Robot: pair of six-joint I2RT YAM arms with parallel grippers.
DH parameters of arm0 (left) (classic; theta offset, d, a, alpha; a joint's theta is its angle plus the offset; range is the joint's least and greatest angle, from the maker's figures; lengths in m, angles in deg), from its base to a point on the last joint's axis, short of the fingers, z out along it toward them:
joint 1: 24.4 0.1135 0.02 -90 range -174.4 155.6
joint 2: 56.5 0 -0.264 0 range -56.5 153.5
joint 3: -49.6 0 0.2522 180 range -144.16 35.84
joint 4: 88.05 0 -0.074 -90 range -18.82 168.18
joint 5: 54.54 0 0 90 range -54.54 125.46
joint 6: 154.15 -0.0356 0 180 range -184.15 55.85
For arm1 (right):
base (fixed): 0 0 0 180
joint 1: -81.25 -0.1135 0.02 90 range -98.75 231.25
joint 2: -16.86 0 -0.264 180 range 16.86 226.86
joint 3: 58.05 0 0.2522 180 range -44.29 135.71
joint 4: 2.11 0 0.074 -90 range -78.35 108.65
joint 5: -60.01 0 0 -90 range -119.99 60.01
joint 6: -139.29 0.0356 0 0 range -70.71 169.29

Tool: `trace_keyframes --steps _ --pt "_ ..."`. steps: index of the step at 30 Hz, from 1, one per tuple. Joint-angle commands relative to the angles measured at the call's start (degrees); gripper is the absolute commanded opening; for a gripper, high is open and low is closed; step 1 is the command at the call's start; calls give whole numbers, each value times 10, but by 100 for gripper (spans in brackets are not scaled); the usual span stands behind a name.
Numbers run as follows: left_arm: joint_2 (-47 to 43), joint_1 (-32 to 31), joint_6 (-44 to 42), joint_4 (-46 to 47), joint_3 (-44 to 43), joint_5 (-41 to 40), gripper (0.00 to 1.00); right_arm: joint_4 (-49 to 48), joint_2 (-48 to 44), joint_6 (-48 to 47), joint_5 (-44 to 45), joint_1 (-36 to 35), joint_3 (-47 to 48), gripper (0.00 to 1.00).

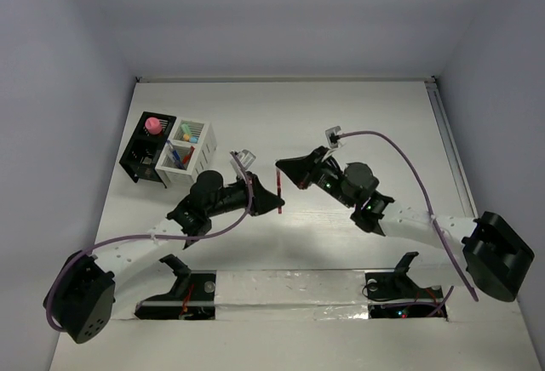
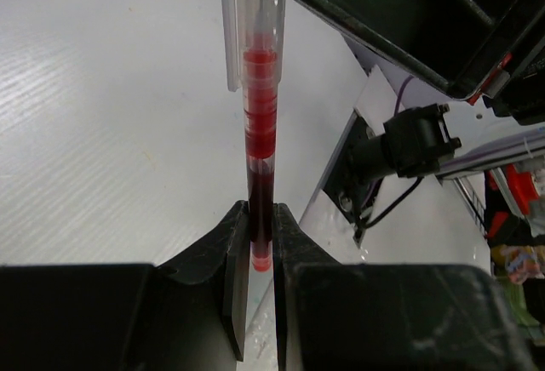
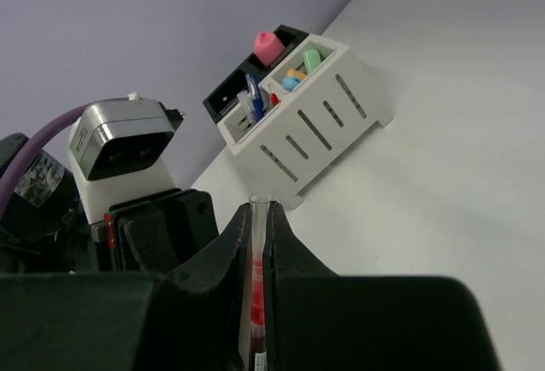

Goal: Sort the stationery into containers
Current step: Close the pen at the center of the board.

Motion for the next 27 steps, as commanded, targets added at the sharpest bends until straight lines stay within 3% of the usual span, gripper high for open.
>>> trace_keyframes --steps 1,10,27 --pt "-46 15 6 106 -93 -63 0 168 3 6 -107 -61 -58 0" --pt "-80 15 -26 19 -156 -113 0 78 4 97 -97 -126 -151 0" --pt "-61 15 -26 24 -214 -130 0 -13 68 161 -78 -178 -201 0"
